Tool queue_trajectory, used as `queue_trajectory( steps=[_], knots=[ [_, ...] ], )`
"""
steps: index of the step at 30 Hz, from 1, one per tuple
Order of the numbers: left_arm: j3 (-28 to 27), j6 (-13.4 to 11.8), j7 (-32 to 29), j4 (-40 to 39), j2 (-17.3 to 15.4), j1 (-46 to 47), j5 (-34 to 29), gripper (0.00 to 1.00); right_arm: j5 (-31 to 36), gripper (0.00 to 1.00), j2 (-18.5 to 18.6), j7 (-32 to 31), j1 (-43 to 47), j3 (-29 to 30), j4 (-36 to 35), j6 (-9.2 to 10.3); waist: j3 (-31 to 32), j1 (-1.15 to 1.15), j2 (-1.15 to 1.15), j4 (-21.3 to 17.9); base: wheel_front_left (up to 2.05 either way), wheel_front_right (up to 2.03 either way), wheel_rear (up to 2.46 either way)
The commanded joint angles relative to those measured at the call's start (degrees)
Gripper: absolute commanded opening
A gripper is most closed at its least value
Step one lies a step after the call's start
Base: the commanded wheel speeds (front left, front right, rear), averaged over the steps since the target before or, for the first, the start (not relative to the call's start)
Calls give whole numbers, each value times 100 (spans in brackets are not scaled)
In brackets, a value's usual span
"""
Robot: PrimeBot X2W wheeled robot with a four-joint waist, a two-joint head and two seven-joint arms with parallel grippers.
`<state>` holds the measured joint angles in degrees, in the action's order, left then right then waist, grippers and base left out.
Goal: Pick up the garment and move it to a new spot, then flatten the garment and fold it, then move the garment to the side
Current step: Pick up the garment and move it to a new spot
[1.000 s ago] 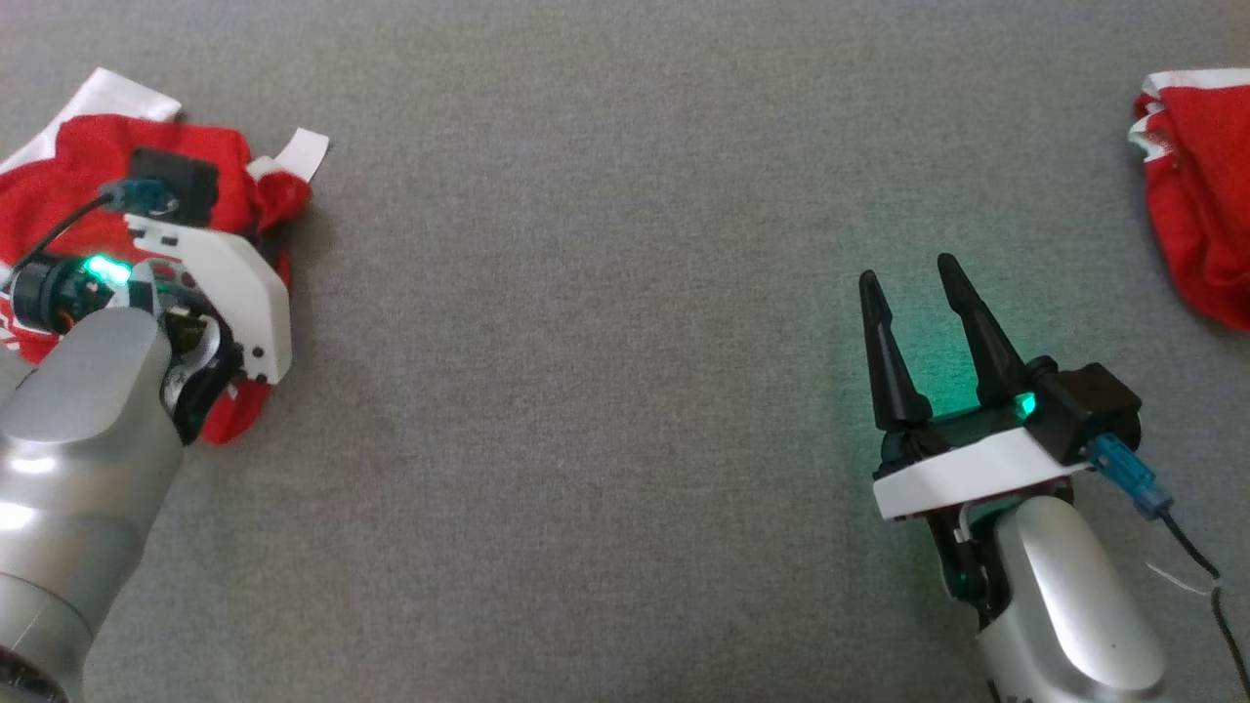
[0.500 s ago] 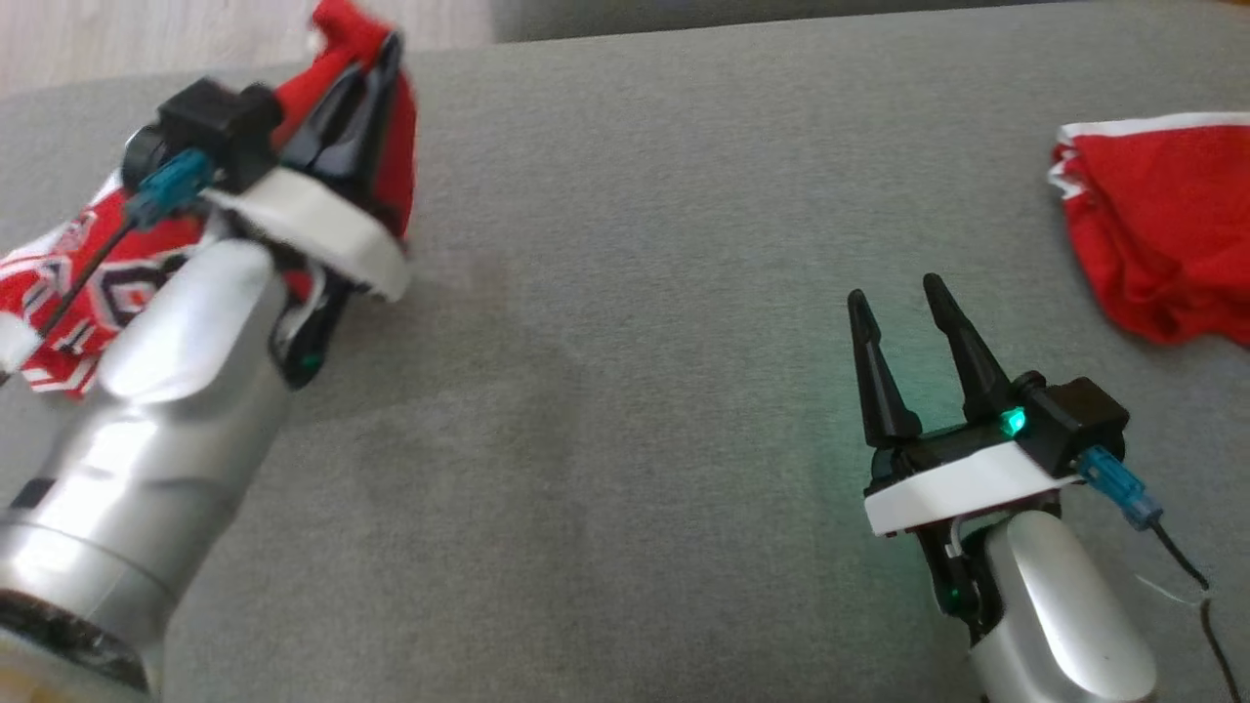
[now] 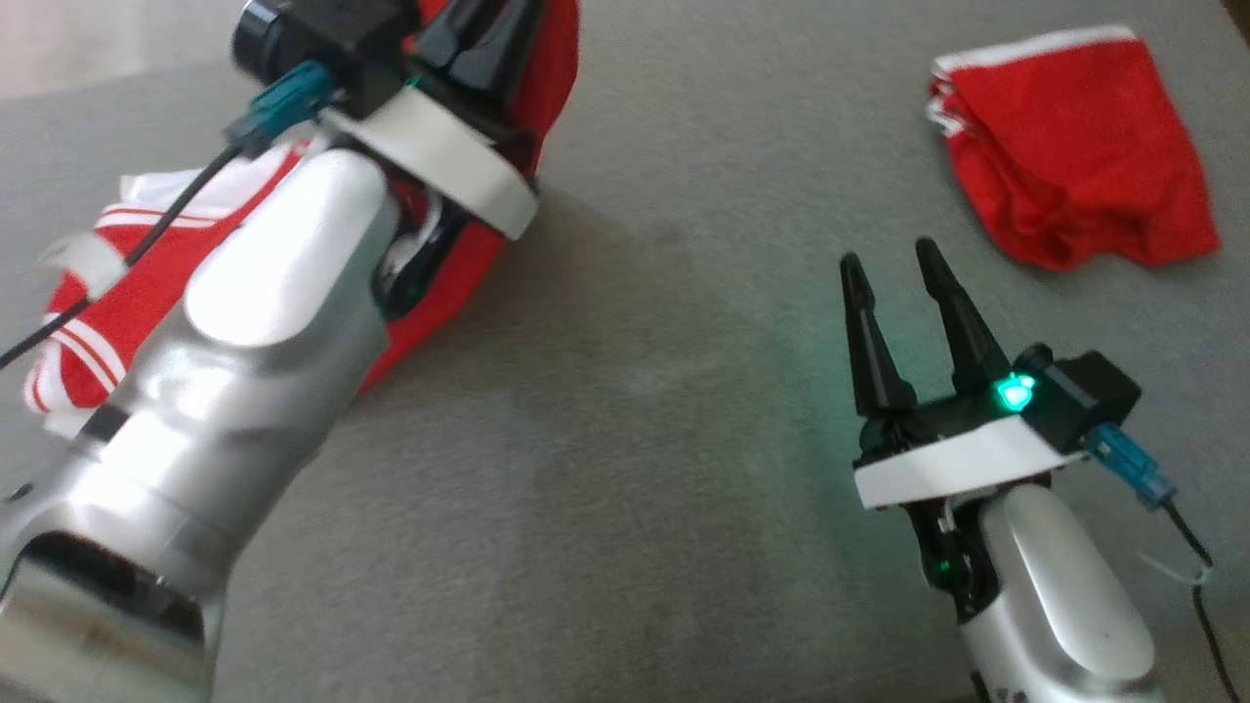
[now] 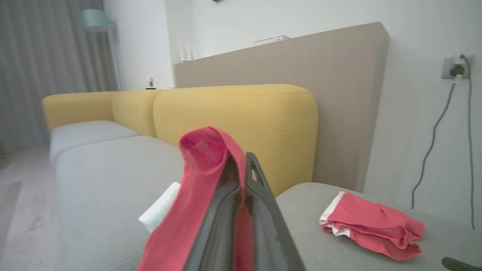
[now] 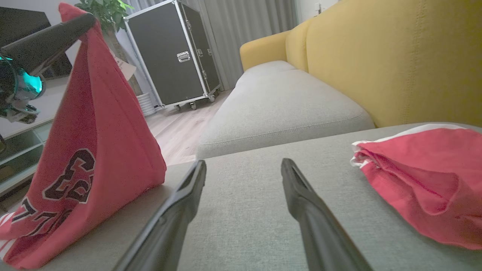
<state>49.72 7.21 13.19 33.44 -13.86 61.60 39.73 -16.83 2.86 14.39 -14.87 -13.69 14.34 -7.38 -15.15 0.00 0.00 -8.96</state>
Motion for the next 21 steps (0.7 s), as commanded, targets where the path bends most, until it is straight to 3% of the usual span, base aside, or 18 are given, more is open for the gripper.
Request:
queue_trajectory(
  steps=[1,11,12,13,17,21],
  knots=[
    [-126,-23,19,-79,-33,437,-79,0,-75,100,2,61,-229,-163,-241,-11,-255,0,0,-338,0,0,0],
    [-367,-129,174,193,431,1093,-504,0,-262,100,2,61,-377,-256,-314,-11,-502,0,0,-761,0,0,0],
    [-345,-56,177,247,562,1007,-419,42,-268,100,2,61,-378,-236,-312,-11,-490,0,0,-772,0,0,0],
    [-270,-28,178,308,600,956,-382,100,-262,100,2,61,-369,-216,-306,-11,-473,0,0,-757,0,0,0],
    [-140,10,179,364,565,847,-485,100,-192,100,2,61,-347,-132,-278,-11,-410,0,0,-607,0,0,0],
    [-474,16,180,299,378,563,-564,100,-79,100,2,61,-342,-55,-274,-11,-277,0,0,-362,0,0,0]
  ],
)
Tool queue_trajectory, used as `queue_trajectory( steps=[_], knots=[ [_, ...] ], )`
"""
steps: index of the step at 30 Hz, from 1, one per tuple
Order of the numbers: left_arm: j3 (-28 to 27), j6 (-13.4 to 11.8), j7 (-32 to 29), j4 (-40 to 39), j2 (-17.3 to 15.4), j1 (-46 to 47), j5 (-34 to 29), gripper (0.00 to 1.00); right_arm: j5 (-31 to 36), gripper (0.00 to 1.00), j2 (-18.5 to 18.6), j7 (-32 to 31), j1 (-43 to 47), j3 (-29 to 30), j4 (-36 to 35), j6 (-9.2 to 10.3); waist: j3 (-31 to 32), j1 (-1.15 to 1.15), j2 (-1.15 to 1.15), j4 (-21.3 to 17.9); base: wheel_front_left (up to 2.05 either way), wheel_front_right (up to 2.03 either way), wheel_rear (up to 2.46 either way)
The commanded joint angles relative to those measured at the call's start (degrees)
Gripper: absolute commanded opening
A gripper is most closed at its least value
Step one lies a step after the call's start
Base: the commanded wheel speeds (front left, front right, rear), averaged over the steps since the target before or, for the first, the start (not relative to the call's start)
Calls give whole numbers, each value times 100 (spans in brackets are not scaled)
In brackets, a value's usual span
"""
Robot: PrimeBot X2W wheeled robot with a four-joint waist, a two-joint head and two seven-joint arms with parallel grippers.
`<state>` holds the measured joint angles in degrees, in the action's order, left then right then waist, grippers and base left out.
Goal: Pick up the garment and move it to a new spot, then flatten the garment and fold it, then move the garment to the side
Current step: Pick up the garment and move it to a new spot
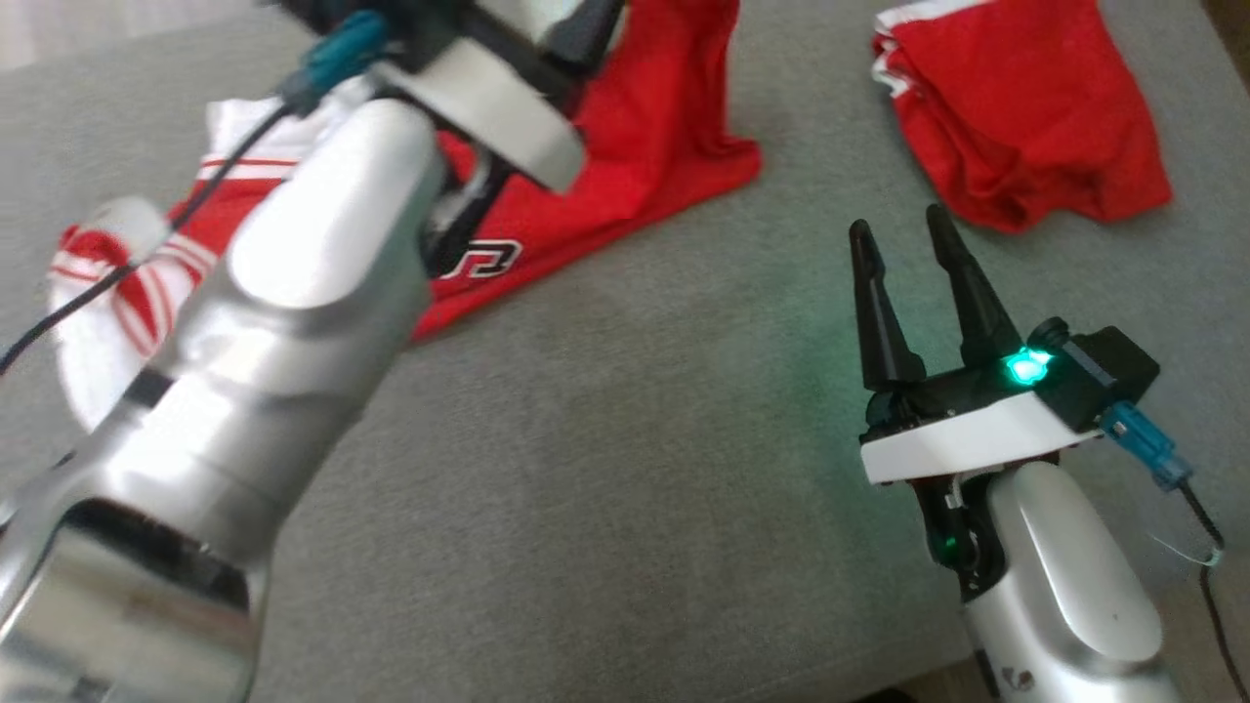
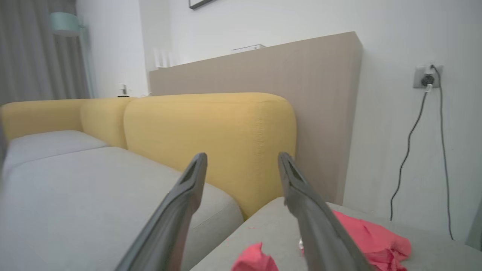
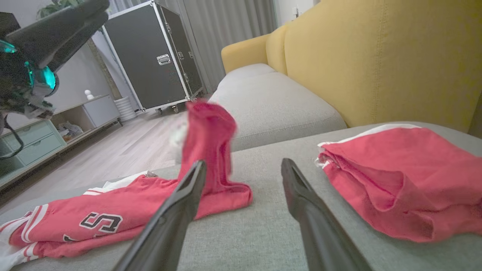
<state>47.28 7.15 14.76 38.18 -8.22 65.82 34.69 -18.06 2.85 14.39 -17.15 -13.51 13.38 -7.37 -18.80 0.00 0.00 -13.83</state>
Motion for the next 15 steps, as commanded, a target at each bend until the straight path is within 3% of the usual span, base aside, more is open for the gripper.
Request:
queue_trajectory(
  steps=[1,8,15],
  knots=[
    [-334,23,23,-216,-248,53,-101,100,86,100,3,61,-103,-43,-171,-12,131,0,0,204,0,0,0],
    [-1220,-13,23,-645,-666,-974,-426,100,397,100,3,61,46,284,-111,-12,580,0,0,814,0,0,0],
    [-1982,-58,23,-1216,-691,-2543,-702,100,718,100,3,61,355,641,-55,-12,1132,0,0,1432,0,0,0]
  ],
)
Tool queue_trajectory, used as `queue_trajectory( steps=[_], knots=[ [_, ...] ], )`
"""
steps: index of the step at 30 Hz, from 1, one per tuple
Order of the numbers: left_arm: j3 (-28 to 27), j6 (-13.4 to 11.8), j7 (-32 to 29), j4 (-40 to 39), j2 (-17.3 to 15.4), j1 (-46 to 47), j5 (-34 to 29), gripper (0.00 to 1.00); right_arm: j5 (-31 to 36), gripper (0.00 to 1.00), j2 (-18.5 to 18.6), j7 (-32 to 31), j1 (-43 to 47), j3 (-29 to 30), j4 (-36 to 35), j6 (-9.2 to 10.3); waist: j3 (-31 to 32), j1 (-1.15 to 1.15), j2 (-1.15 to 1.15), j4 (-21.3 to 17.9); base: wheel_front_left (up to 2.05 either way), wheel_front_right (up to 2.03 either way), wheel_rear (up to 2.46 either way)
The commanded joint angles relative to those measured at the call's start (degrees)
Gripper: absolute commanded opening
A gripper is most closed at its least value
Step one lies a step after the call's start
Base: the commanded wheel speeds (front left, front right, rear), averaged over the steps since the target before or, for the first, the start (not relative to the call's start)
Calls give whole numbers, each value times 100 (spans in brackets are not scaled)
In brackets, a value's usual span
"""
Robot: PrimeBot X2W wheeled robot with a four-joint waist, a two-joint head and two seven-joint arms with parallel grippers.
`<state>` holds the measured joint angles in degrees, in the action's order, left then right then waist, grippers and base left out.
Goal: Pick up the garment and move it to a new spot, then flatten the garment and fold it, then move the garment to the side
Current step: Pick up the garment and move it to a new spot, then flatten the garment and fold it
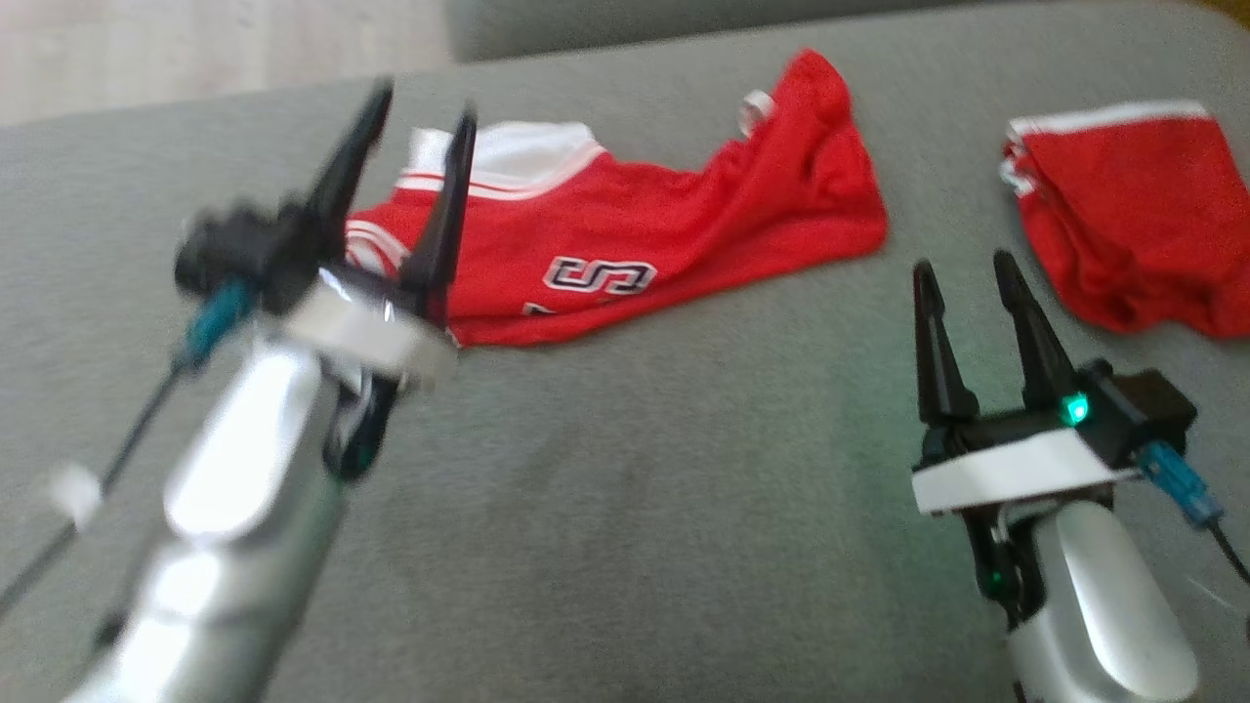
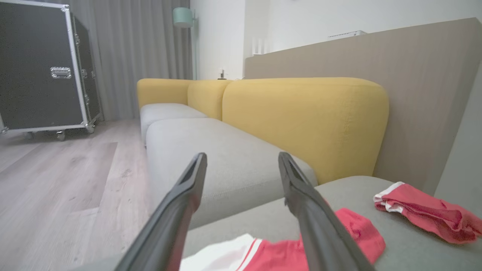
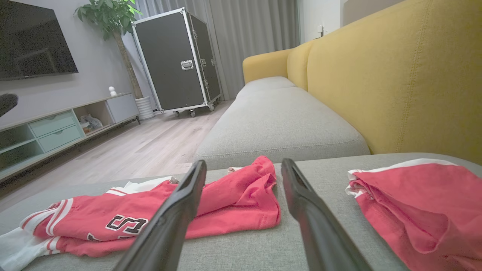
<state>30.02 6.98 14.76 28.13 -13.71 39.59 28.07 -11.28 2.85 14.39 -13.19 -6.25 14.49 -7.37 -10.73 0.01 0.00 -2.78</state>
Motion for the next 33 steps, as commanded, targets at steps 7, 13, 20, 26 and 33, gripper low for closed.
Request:
queue_trajectory(
  steps=[7,13,20,26,33],
  knots=[
    [-1012,-106,23,-764,220,-1657,-124,100,76,100,3,61,326,0,-132,-12,723,-1,0,677,0,0,0],
    [-1538,-84,24,-1111,576,-2518,-175,100,11,100,3,61,483,-52,-101,-12,836,-1,0,764,0,0,0],
    [-1686,-11,24,-1168,739,-2764,-543,100,42,100,3,61,475,-125,-67,-12,833,-1,0,805,0,0,0],
    [-1590,4,-22,-579,634,-2525,-741,100,32,100,3,61,399,-192,-72,-12,671,-1,0,672,0,0,0],
    [-1629,-194,-709,512,579,-1860,-704,100,26,100,3,61,311,-196,-113,-12,325,-1,0,446,0,0,0]
  ],
)
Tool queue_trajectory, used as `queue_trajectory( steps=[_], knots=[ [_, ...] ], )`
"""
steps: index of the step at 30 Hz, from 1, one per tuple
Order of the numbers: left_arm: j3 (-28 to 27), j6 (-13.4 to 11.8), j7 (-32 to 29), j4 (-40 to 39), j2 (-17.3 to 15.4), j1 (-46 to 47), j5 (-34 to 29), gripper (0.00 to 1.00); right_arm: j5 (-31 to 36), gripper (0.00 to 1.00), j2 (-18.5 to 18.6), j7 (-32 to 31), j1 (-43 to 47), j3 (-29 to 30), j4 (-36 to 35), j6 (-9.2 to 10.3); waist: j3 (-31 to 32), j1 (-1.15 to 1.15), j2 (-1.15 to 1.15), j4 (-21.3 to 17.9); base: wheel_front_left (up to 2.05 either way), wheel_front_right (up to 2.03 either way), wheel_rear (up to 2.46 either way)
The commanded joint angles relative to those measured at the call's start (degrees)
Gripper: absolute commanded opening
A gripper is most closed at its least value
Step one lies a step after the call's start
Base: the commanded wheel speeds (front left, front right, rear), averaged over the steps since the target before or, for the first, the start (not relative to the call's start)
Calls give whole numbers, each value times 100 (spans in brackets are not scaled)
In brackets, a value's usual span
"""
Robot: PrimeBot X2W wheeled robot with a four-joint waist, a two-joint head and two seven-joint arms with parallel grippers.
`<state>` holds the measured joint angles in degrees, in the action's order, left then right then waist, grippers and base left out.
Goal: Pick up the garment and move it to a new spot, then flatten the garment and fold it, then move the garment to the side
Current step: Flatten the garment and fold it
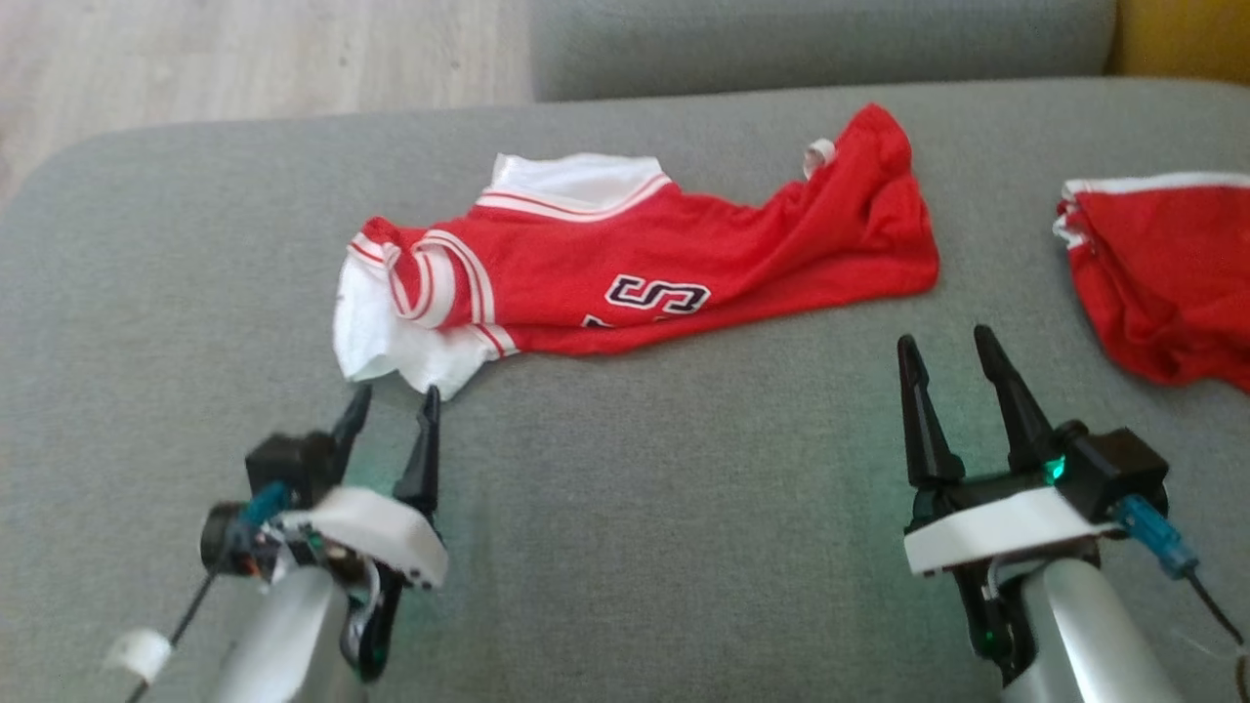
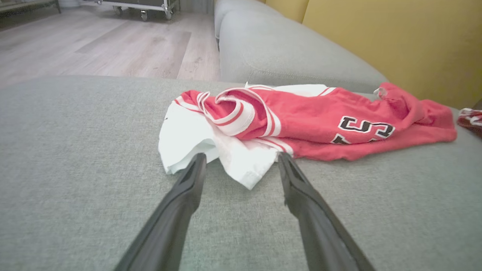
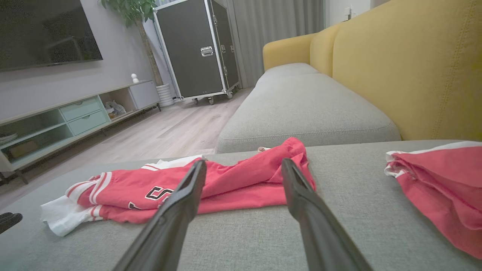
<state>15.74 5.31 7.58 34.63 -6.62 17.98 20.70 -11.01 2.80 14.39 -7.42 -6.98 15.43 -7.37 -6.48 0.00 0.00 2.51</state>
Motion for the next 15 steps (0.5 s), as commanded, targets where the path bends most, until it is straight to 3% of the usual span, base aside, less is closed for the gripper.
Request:
queue_trajectory(
  steps=[1,8,15],
  knots=[
    [-212,-65,-43,2,-148,406,25,100,1,100,8,61,-286,-116,-217,-12,-153,0,0,-114,0,0,0],
    [-374,-412,-171,821,-249,1087,18,100,16,100,8,61,-400,-75,-272,-12,-483,0,0,-275,0,0,0],
    [-332,-557,-471,1651,-343,1656,-36,100,30,100,8,61,-497,-64,-326,-12,-692,0,0,-346,0,0,0]
  ],
)
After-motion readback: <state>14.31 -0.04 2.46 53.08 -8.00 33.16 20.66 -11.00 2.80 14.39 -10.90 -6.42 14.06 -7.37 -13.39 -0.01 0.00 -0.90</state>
